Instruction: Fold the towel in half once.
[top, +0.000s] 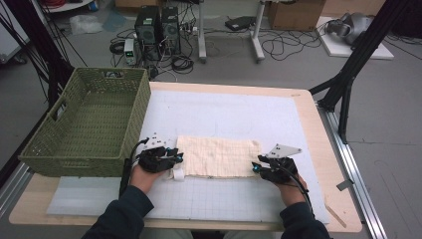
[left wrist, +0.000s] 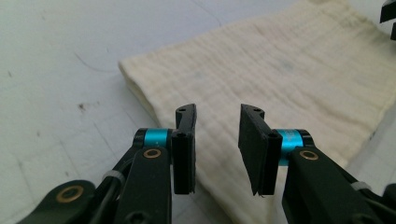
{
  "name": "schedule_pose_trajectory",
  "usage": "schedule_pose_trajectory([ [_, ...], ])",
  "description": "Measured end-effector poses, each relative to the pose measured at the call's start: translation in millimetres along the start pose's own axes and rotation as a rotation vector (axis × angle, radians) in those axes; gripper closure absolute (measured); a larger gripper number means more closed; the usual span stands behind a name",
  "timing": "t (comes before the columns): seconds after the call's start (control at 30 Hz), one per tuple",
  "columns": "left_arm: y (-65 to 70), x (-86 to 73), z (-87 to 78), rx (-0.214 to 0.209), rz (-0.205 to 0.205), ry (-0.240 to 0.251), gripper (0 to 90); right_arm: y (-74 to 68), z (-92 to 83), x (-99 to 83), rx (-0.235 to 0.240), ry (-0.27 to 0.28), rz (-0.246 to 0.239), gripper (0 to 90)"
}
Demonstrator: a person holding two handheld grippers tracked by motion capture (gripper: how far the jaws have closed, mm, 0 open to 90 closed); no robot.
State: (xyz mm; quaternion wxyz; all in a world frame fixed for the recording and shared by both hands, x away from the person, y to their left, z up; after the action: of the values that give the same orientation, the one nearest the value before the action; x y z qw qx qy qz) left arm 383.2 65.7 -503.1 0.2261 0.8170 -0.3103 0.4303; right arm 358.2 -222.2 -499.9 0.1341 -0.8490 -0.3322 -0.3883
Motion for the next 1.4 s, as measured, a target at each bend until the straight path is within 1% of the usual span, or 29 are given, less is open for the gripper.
schedule_pose_trajectory([
  [0.03, 0.7, 0.7, -0.8, 0.002, 0.008, 0.002, 66.7, -0.8, 0.9, -3.8, 0.005, -0.01, 0.01, 62.2],
  [0.07, 1.8, 0.4, -1.0, -0.002, 0.003, -0.004, 66.7, -0.8, 2.1, -7.2, 0.007, -0.021, 0.008, 62.3],
  [0.1, 2.4, -1.1, -0.5, 0.001, 0.007, -0.013, 66.7, -0.8, 2.6, -10.2, 0.003, -0.033, 0.006, 62.3],
  [0.13, 2.3, -4.4, 0.0, 0.007, 0.014, -0.038, 66.7, -0.4, 2.8, -12.0, 0.003, -0.04, 0.006, 62.3],
  [0.17, 3.0, -5.3, 0.1, 0.009, 0.018, -0.045, 66.3, 0.8, 2.4, -12.6, -0.001, -0.039, 0.009, 62.3],
  [0.27, 6.7, -7.7, -0.5, 0.01, 0.047, -0.06, 64.8, 4.7, 0.1, -15.6, -0.012, -0.05, 0.022, 61.4],
  [0.3, 8.1, -8.5, -1.4, 0.008, 0.057, -0.063, 64.4, 5.6, -0.9, -16.3, -0.017, -0.05, 0.027, 61.3],
  [0.37, 10.3, -9.8, -3.5, 0.01, 0.067, -0.063, 63.9, 7.2, -3.6, -17.3, -0.032, -0.054, 0.016, 60.2],
  [0.43, 11.9, -9.8, -5.3, 0.003, 0.072, -0.053, 61.9, 7.9, -7.8, -16.4, -0.045, -0.048, 0.016, 57.2],
  [0.47, 12.1, -9.3, -6.1, -0.006, 0.065, -0.045, 60.6, 8.6, -10.7, -14.5, -0.047, -0.034, 0.025, 55.0],
  [0.53, 11.1, -5.8, -8.4, -0.03, 0.02, -0.004, 55.8, 11.5, -17.5, -8.7, -0.047, 0.014, 0.047, 46.4],
  [0.6, 7.4, 0.8, -12.1, -0.037, -0.027, 0.056, 47.9, 15.8, -25.0, -3.5, -0.046, 0.064, 0.097, 37.2],
  [0.63, 5.5, 5.0, -14.4, -0.037, -0.037, 0.088, 44.3, 18.4, -28.7, -1.5, -0.046, 0.087, 0.114, 34.2],
  [0.67, 3.9, 10.0, -17.1, -0.031, -0.041, 0.124, 40.5, 21.3, -32.3, -0.3, -0.053, 0.105, 0.119, 30.5],
  [0.73, 1.3, 19.5, -22.0, -0.005, -0.049, 0.186, 29.0, 26.6, -39.3, 2.0, -0.066, 0.143, 0.128, 24.7],
  [0.77, 0.6, 24.2, -23.9, 0.011, -0.057, 0.212, 20.0, 28.1, -43.0, 2.9, -0.067, 0.16, 0.138, 21.1],
  [0.8, 2.1, 28.4, -25.6, -0.004, -0.068, 0.233, 11.4, 30.1, -46.4, 4.7, -0.068, 0.184, 0.145, 19.2],
  [0.83, 2.8, 31.0, -27.1, -0.016, -0.072, 0.246, 11.1, 31.0, -49.6, 6.1, -0.06, 0.208, 0.156, 17.4],
  [0.9, 2.8, 31.8, -28.8, -0.01, -0.066, 0.25, 11.5, 33.2, -54.6, 9.0, -0.053, 0.248, 0.164, 12.7],
  [0.97, 2.9, 30.9, -29.8, -0.017, -0.049, 0.249, 11.6, 34.3, -58.3, 10.7, -0.065, 0.271, 0.147, 12.1],
  [1.0, 3.1, 31.3, -30.6, -0.027, -0.033, 0.256, 12.9, 34.6, -59.7, 11.2, -0.072, 0.277, 0.139, 11.6],
  [1.03, 3.4, 32.6, -31.6, -0.033, -0.009, 0.273, 16.2, 34.8, -60.7, 11.3, -0.08, 0.278, 0.138, 11.5],
  [1.1, 3.2, 36.8, -33.7, -0.024, 0.049, 0.317, 17.2, 34.1, -60.2, 11.2, -0.073, 0.274, 0.147, 11.2],
  [1.13, 2.8, 37.6, -34.4, -0.018, 0.056, 0.325, 17.2, 33.8, -59.3, 10.8, -0.076, 0.268, 0.153, 11.1],
  [1.17, 1.7, 37.5, -34.4, -0.012, 0.055, 0.323, 17.2, 34.3, -58.2, 10.7, -0.082, 0.264, 0.145, 11.1],
  [1.2, 0.3, 36.6, -34.2, -0.004, 0.042, 0.314, 17.2, 33.8, -57.1, 10.6, -0.083, 0.259, 0.144, 11.2],
  [1.27, -2.3, 34.1, -34.1, 0.0, 0.007, 0.292, 17.1, 32.6, -54.7, 10.4, -0.079, 0.252, 0.143, 11.2],
  [1.3, -3.5, 33.6, -34.4, 0.003, -0.012, 0.29, 16.4, 31.7, -53.3, 10.2, -0.076, 0.247, 0.147, 11.2],
  [1.4, -6.8, 35.3, -37.0, 0.009, -0.034, 0.308, 15.9, 29.5, -49.3, 9.6, -0.073, 0.226, 0.132, 11.2],
])
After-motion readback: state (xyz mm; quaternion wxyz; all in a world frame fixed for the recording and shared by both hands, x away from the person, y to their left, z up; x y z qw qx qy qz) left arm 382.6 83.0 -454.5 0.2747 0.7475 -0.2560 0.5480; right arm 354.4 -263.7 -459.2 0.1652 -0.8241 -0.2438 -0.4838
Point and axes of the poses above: each handheld gripper's, and its own axes: z roughly forward along the jaws, x roughly out of its top, y roughly to its right, the point moved 10 cm from there along z, roughly forward along the jaws, and after that the axes turned 3 degrees about z, right-handed, at the moved point
